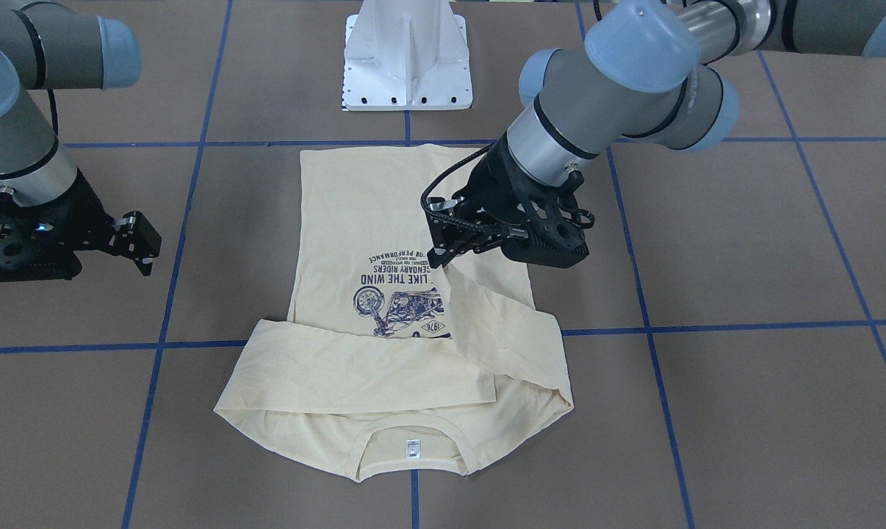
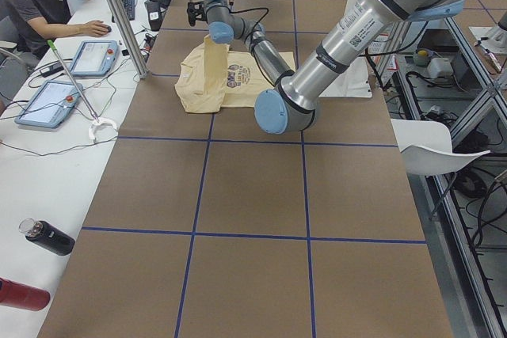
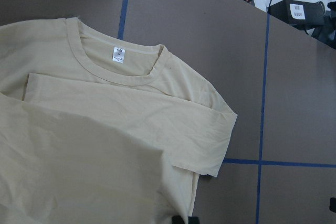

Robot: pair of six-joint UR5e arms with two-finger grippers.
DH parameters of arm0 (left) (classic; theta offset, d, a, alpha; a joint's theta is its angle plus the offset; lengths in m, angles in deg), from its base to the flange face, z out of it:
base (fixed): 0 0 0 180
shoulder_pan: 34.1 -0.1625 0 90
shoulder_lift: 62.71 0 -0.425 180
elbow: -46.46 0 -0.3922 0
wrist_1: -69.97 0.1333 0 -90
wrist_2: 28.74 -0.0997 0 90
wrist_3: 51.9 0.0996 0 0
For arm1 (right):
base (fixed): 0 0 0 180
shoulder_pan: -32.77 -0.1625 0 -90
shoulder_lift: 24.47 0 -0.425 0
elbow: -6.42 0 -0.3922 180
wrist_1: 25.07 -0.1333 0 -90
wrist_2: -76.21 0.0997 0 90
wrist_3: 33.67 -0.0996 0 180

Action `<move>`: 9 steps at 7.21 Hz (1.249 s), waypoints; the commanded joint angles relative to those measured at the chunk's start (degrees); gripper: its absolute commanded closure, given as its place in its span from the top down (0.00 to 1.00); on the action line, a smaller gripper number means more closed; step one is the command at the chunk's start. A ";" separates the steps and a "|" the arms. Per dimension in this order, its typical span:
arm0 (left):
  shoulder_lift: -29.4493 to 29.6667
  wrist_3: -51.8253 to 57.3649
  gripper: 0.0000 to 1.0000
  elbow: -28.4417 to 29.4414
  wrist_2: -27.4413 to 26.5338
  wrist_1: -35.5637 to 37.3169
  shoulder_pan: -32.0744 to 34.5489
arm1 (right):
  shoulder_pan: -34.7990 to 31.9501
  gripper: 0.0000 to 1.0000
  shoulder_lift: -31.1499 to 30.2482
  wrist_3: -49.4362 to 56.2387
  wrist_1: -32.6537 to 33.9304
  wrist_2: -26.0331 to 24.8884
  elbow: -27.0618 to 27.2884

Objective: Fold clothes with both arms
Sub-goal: 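Carry the sleeve with the left gripper across the shirt toward the collar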

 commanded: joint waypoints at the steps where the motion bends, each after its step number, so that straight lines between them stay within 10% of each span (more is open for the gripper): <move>1: 2.55 -0.51 0.00 6.93 -0.22 -5.18 -0.65 | 0.01 1.00 -0.07 0.00 0.00 -0.09 -0.10; 7: 5.02 -0.16 0.00 17.50 -13.38 -17.42 -11.72 | 0.18 1.00 0.02 0.00 0.00 -0.18 -1.25; 8: 6.59 0.10 0.39 19.43 -17.58 -19.16 -13.47 | 0.18 1.00 0.02 0.00 -0.09 -0.18 -1.51; 9: 5.91 3.50 0.99 20.15 -24.85 -25.71 -16.80 | 0.18 1.00 0.10 0.00 -0.17 -0.18 -1.69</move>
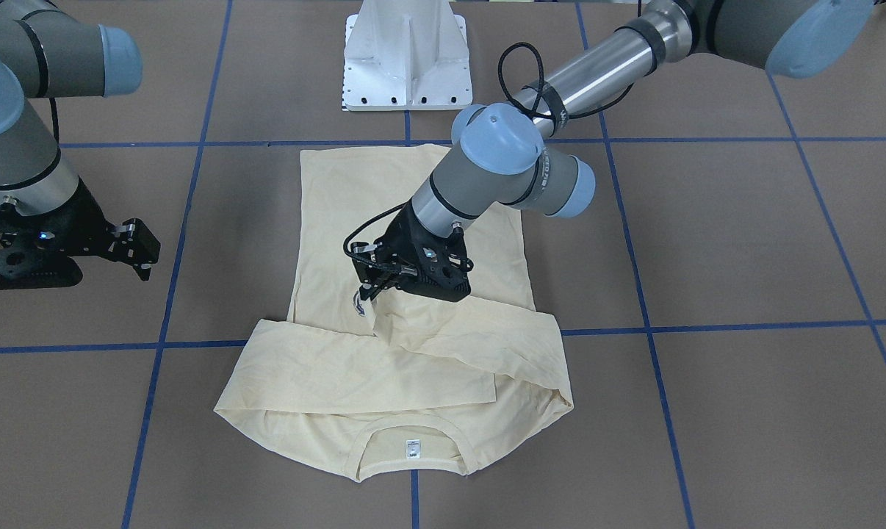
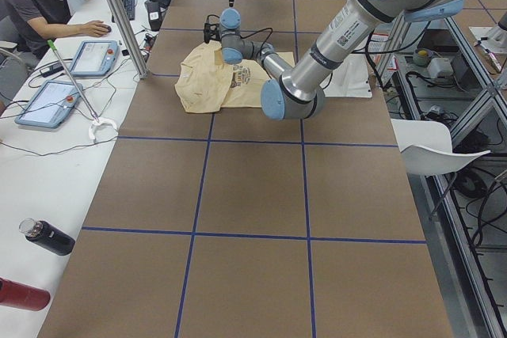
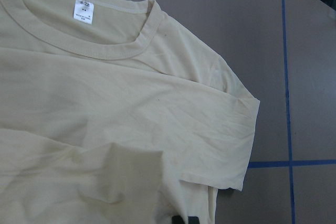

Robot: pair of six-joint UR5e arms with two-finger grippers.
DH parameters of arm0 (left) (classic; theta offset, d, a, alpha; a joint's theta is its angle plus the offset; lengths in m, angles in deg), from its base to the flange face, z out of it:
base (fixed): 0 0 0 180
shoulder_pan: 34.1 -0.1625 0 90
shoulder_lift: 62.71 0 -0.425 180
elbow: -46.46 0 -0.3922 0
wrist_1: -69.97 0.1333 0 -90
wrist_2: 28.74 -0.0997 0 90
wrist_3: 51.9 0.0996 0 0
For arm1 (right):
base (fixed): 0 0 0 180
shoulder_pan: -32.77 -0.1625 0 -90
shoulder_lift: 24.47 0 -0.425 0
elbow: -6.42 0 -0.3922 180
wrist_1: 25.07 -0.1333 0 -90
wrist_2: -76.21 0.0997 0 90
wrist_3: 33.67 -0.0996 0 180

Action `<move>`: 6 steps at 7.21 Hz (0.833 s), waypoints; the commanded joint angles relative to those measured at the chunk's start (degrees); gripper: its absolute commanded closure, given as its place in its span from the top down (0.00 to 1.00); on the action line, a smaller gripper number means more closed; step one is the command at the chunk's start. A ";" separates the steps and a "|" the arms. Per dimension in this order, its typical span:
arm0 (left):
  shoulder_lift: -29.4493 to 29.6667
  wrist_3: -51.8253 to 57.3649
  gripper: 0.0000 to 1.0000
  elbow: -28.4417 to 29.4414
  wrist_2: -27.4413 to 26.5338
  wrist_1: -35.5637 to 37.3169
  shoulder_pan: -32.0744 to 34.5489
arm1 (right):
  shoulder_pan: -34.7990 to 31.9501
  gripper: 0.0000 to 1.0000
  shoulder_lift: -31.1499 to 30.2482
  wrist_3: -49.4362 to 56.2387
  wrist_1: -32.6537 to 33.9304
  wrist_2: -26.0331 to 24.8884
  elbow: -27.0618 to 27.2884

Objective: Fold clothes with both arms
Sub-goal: 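Release the sleeve with the left gripper while the right gripper moves to the hem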

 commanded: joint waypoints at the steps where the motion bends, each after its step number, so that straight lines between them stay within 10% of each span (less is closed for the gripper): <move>1: 0.05 6.73 1.00 1.92 -14.10 -7.34 -5.46 | 0.00 1.00 0.24 0.00 0.00 0.00 -0.32; 6: -2.91 7.04 1.00 -4.28 -7.53 -3.52 -2.77 | -0.35 1.00 0.77 -1.14 -0.79 3.59 0.11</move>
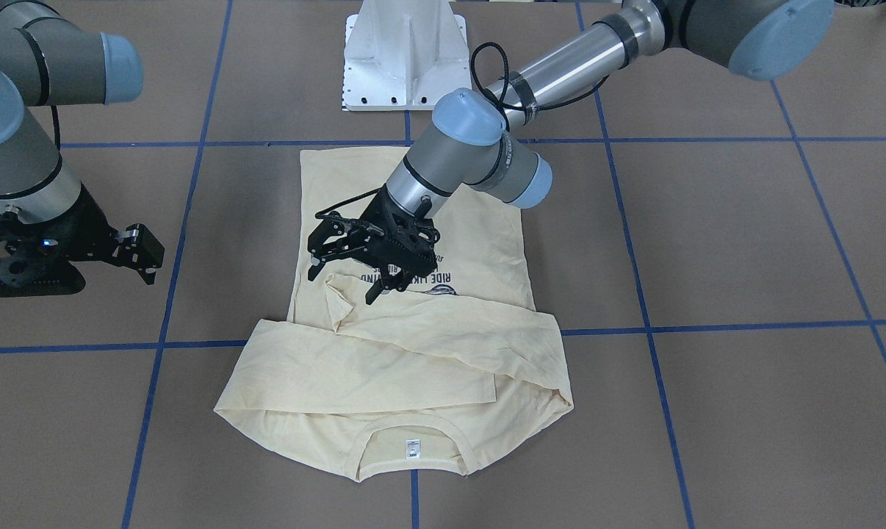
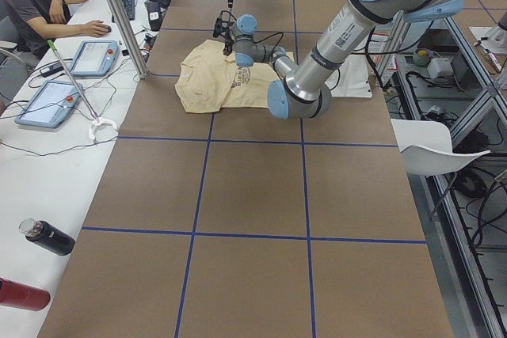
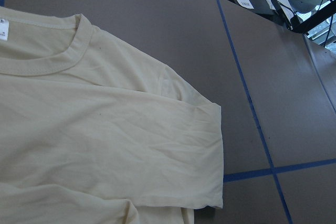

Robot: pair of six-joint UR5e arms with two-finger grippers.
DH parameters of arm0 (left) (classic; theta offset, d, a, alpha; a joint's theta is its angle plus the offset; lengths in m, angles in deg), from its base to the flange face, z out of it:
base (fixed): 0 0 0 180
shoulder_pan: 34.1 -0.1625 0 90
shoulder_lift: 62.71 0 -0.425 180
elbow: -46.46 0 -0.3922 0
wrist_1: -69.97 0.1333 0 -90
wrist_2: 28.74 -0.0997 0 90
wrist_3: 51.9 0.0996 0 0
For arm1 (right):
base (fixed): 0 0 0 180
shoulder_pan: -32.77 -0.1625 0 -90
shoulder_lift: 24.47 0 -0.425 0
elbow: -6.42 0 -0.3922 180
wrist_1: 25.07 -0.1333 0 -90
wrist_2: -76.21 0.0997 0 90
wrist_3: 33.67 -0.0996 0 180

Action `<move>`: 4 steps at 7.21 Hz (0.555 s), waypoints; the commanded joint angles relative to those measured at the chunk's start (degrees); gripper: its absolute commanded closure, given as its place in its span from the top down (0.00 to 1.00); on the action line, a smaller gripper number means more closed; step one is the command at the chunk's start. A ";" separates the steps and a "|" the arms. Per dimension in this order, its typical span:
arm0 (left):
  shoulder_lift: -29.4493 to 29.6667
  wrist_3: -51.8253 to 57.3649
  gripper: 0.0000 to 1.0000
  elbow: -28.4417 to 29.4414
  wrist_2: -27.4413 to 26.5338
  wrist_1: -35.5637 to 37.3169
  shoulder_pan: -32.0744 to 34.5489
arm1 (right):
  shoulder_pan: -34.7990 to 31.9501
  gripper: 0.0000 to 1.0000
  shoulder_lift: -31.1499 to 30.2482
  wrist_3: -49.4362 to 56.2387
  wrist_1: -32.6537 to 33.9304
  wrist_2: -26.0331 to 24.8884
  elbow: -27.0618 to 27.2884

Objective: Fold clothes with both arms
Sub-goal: 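Release the sleeve with the left gripper while the right gripper moves to the hem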

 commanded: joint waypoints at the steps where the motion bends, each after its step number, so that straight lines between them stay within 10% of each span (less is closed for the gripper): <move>1: -6.66 -0.01 1.00 -11.10 4.56 6.59 1.47 | 0.05 1.00 -0.28 -1.92 -0.11 1.93 2.51; 4: -19.95 0.77 1.00 -34.41 6.07 24.07 1.91 | 7.13 1.00 -0.80 -14.89 -0.38 3.08 9.18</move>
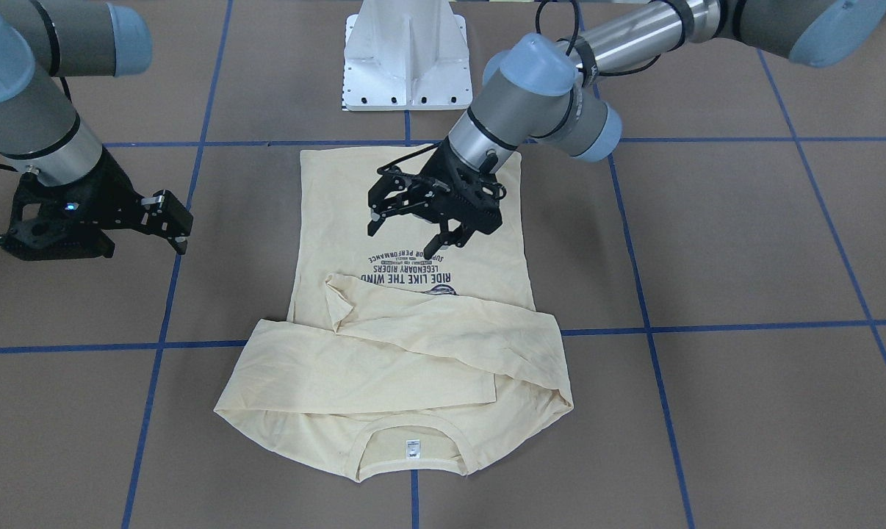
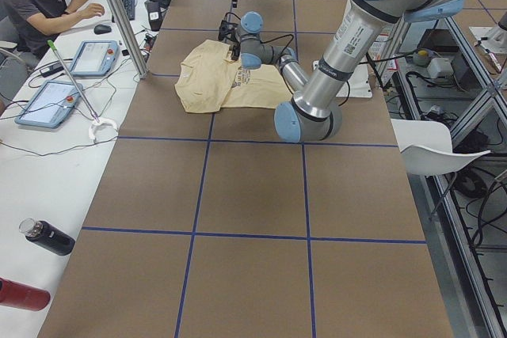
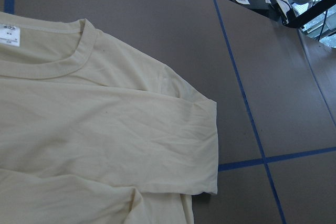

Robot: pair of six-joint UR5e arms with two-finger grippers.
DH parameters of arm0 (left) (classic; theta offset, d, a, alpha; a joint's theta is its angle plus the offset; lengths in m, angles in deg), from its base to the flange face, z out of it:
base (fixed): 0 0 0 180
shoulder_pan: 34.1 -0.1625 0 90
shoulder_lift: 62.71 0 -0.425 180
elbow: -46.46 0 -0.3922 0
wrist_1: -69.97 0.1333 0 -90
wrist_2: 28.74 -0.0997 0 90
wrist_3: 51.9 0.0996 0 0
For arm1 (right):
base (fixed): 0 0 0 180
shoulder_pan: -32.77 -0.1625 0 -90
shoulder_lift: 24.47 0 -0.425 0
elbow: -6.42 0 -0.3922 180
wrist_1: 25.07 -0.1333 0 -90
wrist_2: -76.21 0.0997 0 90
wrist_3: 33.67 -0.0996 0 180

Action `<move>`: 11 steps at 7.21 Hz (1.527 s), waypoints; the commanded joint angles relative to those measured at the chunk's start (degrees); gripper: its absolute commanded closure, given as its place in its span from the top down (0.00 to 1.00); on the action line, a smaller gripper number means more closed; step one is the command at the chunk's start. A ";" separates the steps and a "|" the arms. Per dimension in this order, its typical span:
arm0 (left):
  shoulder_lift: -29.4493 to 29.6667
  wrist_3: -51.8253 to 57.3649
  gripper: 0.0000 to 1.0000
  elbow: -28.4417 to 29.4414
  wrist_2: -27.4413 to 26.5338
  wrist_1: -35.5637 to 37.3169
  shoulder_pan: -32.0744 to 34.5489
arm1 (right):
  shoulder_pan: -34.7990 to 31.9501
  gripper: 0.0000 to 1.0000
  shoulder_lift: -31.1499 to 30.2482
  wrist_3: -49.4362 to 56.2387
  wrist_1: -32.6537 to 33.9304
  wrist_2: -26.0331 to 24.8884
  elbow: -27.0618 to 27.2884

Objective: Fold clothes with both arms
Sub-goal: 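Release the sleeve with the left gripper while the right gripper moves to the hem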

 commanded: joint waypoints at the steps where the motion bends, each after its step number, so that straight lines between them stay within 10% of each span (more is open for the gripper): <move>1: -8.70 0.44 1.00 -13.88 0.24 8.75 0.45 | 7.04 1.00 -0.78 -11.32 -3.80 -0.04 3.64; 4: -14.08 0.44 1.00 -22.09 0.15 10.43 1.16 | 18.81 1.00 -13.92 -26.30 -29.98 -7.21 3.74; 6: -16.55 0.44 1.00 -25.09 0.06 10.43 1.16 | 28.92 1.00 -14.67 -31.13 -30.82 -15.39 3.92; 11: -16.82 0.44 1.00 -24.92 -0.11 10.43 1.07 | 36.70 0.94 -13.18 -33.52 -30.47 -17.36 1.28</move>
